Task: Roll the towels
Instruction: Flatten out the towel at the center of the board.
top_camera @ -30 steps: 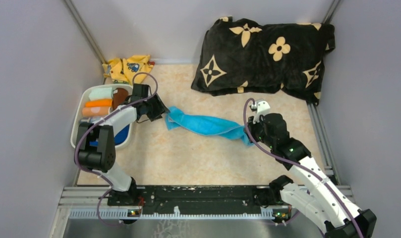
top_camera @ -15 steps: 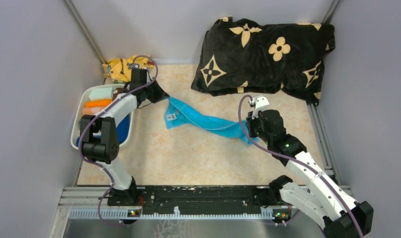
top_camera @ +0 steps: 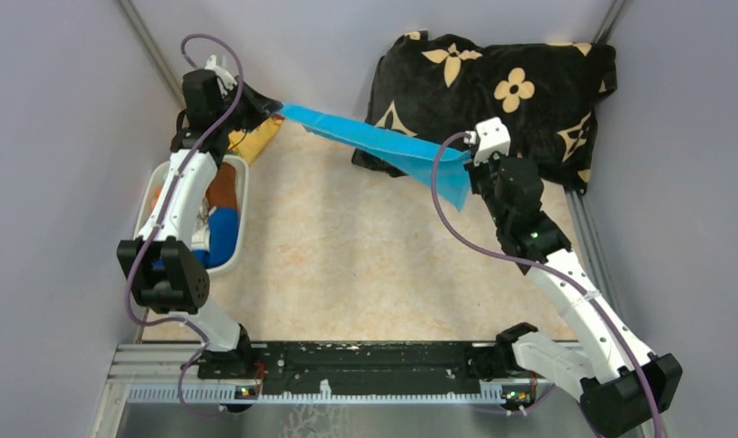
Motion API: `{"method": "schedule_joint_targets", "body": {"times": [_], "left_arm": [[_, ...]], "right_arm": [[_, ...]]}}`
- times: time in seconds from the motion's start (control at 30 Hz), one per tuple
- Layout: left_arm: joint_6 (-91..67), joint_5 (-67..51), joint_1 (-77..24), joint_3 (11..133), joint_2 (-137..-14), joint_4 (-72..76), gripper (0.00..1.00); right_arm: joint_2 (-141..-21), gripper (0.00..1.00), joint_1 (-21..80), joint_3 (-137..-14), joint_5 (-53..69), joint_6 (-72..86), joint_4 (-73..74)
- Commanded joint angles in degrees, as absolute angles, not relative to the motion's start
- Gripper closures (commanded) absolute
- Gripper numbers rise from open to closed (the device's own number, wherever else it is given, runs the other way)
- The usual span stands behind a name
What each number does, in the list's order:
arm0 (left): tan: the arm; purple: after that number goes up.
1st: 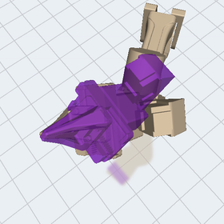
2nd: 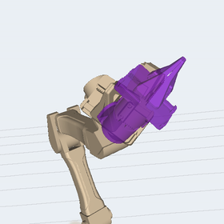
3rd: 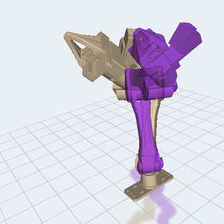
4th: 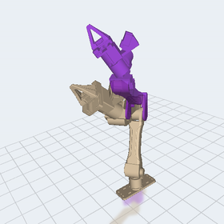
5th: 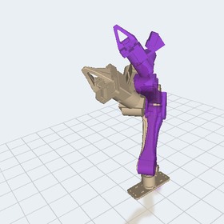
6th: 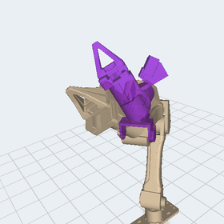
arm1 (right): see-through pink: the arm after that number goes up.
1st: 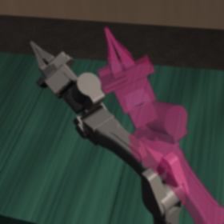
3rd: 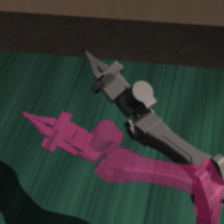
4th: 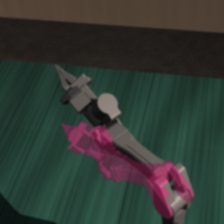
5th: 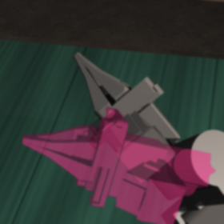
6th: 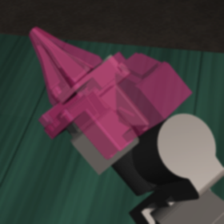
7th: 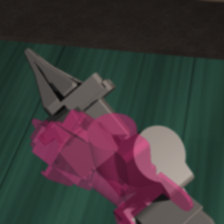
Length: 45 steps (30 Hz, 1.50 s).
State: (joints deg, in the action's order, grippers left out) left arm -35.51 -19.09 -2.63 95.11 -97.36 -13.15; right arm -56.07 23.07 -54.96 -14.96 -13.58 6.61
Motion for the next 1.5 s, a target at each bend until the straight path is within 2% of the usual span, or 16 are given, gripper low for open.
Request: {"method": "schedule_joint_targets", "body": {"times": [0.0, 0.2, 0.3, 0.5, 0.57, 0.63, 0.7, 0.77, 0.9, 1.17, 1.33, 1.47], "left_arm": [[-35.18, -18.07, -2.19, 82.67, -89.0, -13.59, 1.0], [-34.09, -14.22, -1.79, 57.2, -80.8, -11.89, 0.98], [-33.29, -13.46, -1.06, 48.77, -80.3, -15.33, 0.99], [-33.51, -13.63, -1.02, 38.85, -75.68, -20.73, 0.96], [-33.22, -11.78, -0.98, 37.08, -73.48, -22.81, 0.92], [-32.57, -9.74, -0.98, 36.34, -71.71, -24.91, 0.82], [-31.97, -8.83, -1.05, 36.45, -70.5, -26.45, 0.71], [-31.86, -8.71, -1.02, 37.5, -69.77, -27.98, 0.58], [-31.76, -8.15, -1.02, 39.95, -69.1, -29.48, 0.44], [-26.44, -9.1, -5.82, 47.72, -70.24, -29.47, 0.36], [-26.68, -8.72, -15.27, 51.57, -76.79, -25.03, 0.34], [-28.09, -11.26, -18.34, 53.61, -85.5, -21.5, 0.33]], "right_arm": [[-51.2, 1.0, 22.68, -52.92, -7.92, -15.46, 6.05], [-46.96, 0.94, 22.68, -44.75, 3.27, -4.35, 16.52], [-45.44, 0.94, 22.68, -42.44, 6.72, 1.53, 20.47], [-40.58, 0.94, 22.65, -40.32, 10.88, 10.34, 25.23], [-39.78, 0.88, 22.63, -40.09, 13.98, 12.58, 26.84], [-39.65, 0.74, 22.68, -39.99, 17.14, 14.49, 29.17], [-39.56, 0.64, 22.68, -39.79, 19.79, 15.69, 30.69], [-39.76, 0.58, 22.68, -39.77, 25.29, 15.93, 32.15], [-41.13, 0.49, 22.68, -40.94, 28.57, 18.15, 34.64], [-50.34, 0.46, 22.68, -41.69, 3.98, 27.01, 38.01], [-57.74, 0.45, 22.6, -38.44, -0.02, 30.9, 30.02], [-63.09, 0.43, 21.83, -36.29, -2.7, 33.75, 25.41]]}}
